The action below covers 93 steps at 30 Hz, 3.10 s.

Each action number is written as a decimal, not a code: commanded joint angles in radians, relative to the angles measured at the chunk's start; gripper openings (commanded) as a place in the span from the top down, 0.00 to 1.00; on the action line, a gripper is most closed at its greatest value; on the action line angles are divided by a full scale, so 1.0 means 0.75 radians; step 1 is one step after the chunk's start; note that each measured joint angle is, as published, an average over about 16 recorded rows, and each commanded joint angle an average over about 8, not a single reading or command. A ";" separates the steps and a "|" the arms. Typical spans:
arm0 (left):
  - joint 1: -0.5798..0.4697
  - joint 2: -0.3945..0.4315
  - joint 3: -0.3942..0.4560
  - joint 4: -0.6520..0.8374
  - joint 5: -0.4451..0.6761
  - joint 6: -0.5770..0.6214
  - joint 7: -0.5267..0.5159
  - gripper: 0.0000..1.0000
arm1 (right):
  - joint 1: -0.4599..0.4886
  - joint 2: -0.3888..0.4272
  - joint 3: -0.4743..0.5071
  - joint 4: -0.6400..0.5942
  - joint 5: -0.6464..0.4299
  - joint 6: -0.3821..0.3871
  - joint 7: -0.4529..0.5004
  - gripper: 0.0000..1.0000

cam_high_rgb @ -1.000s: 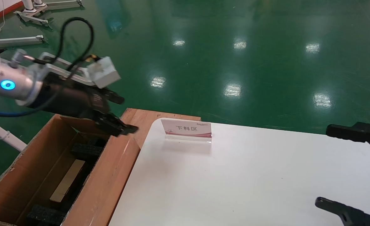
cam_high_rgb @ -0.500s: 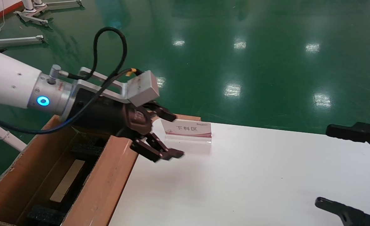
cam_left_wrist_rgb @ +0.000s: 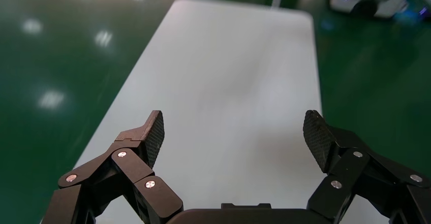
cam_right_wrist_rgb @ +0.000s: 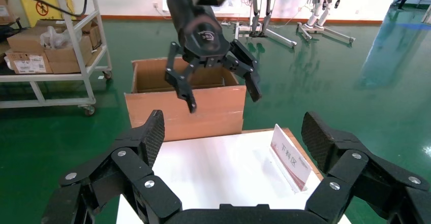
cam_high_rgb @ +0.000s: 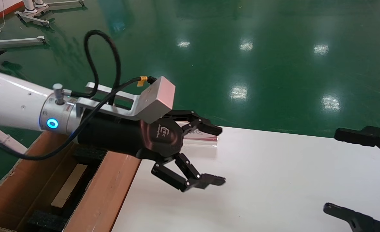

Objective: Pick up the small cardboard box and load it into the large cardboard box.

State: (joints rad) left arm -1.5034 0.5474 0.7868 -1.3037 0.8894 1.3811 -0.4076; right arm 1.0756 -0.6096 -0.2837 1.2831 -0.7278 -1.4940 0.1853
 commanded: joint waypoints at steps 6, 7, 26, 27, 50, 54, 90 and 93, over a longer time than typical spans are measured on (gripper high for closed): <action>0.265 0.039 -0.313 0.012 -0.098 0.071 0.136 0.00 | -0.001 -0.001 0.002 0.001 -0.002 -0.001 0.001 0.00; 0.302 0.045 -0.357 0.014 -0.112 0.081 0.155 0.00 | -0.001 -0.001 0.003 0.001 -0.002 -0.001 0.002 0.00; 0.626 0.089 -0.744 0.029 -0.223 0.159 0.301 0.00 | -0.002 -0.002 0.006 0.001 -0.004 -0.002 0.003 0.00; 0.621 0.089 -0.739 0.029 -0.223 0.159 0.301 0.00 | -0.002 -0.002 0.006 0.001 -0.004 -0.002 0.003 0.00; 0.580 0.086 -0.686 0.027 -0.214 0.154 0.295 0.00 | -0.002 -0.002 0.006 0.001 -0.004 -0.002 0.003 0.00; 0.578 0.086 -0.683 0.027 -0.213 0.153 0.295 0.00 | -0.002 -0.002 0.006 0.001 -0.004 -0.002 0.003 0.00; 0.572 0.085 -0.676 0.027 -0.212 0.152 0.293 0.00 | -0.002 -0.002 0.006 0.001 -0.003 -0.002 0.003 0.00; 0.572 0.085 -0.676 0.027 -0.212 0.152 0.293 0.00 | -0.002 -0.002 0.006 0.001 -0.003 -0.002 0.003 0.00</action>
State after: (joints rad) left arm -1.0742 0.6112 0.2795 -1.2838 0.7305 1.4953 -0.1875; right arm 1.0743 -0.6110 -0.2796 1.2840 -0.7304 -1.4954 0.1875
